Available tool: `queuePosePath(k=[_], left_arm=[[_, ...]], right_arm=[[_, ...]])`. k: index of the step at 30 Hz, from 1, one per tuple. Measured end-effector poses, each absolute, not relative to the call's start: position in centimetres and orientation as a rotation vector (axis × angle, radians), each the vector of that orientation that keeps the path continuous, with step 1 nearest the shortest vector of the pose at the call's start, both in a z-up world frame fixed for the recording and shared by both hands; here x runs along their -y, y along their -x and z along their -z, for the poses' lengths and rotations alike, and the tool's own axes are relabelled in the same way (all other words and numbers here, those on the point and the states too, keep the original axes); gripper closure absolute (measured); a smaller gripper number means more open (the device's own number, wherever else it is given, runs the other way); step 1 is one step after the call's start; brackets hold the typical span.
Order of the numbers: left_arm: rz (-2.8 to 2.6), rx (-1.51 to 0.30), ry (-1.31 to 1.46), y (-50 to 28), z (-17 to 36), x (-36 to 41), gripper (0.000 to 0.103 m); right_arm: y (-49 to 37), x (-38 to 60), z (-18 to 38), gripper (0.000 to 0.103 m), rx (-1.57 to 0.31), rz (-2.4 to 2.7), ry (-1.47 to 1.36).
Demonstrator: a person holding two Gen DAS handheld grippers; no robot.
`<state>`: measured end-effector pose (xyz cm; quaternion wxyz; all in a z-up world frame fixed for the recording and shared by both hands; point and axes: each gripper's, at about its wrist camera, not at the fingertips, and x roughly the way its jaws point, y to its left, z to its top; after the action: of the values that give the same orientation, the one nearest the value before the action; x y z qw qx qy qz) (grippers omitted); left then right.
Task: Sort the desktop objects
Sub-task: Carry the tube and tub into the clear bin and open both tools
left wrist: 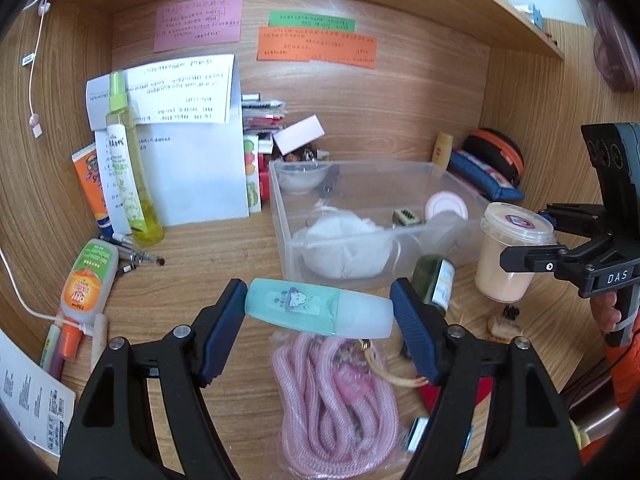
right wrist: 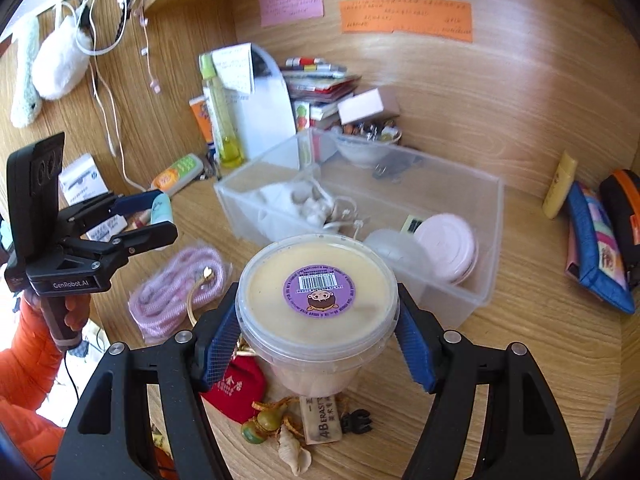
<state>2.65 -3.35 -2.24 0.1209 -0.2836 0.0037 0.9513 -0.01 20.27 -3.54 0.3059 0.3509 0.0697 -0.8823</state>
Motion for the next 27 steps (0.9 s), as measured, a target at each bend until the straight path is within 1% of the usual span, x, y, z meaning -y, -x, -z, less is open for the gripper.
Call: queuePosePath(k=[11,20,27], left_arm=[[-2.818,-0.002,0.757,0.0,-0.2,3.2,0.030],[-2.816,0.009,0.711,3.4,-1.8,2.7,0.030],[-2.791,0.060,0.712,6.9,-2.7,1.5,0.030]], right_arm=[[2.0,-20.7,0.7,0.035,-0.151,2.384,-0.853],[5.9,-20.4,0.7,0.035,-0.085,2.396,-0.893],[9.6,-19.9,0.4,0.035,-0.060,2.438,-0.927]])
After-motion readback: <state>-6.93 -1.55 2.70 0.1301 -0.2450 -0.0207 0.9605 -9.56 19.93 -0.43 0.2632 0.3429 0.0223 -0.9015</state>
